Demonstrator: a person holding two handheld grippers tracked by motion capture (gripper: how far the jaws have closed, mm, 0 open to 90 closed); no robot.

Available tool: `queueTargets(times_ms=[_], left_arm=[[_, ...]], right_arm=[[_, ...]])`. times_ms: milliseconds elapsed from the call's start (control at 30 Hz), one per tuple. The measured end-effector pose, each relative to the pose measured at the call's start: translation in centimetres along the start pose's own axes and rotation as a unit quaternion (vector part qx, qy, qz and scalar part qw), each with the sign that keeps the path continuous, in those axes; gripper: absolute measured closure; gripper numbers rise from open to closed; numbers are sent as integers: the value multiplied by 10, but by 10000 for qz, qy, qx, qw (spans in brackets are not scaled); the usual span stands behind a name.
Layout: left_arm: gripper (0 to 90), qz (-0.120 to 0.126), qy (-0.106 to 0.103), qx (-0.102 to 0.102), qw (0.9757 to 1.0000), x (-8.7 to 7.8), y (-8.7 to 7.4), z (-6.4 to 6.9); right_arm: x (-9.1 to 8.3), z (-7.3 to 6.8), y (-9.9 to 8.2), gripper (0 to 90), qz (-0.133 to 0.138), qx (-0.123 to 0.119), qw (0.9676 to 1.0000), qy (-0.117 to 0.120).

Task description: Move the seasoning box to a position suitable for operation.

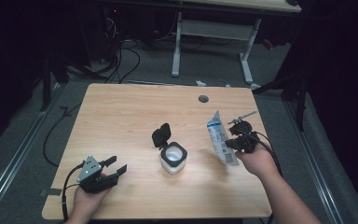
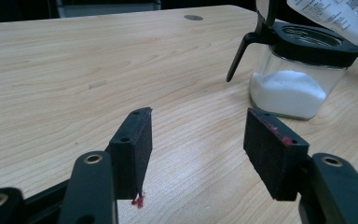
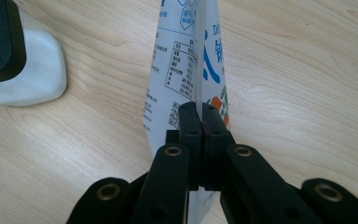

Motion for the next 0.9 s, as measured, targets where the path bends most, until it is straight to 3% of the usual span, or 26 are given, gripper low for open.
queueTargets(times_ms=[467, 900], left_arm=[[425, -3, 2, -27, 10000, 0, -1, -2], [425, -20, -21, -18, 10000, 1, -1, -2]], right_arm=[[3, 0, -7, 900, 383, 20, 9993, 41], [6, -4, -11, 900, 960, -34, 9954, 6]])
Point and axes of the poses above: each handheld gripper's, and its own axes: x roughly forward along the jaws, y roughly out of its top, z roughly to its right, the point moved 7 cm from there along x, roughly forward along the jaws, and after that the axes turned 7 degrees about y, right-handed, at the moved point
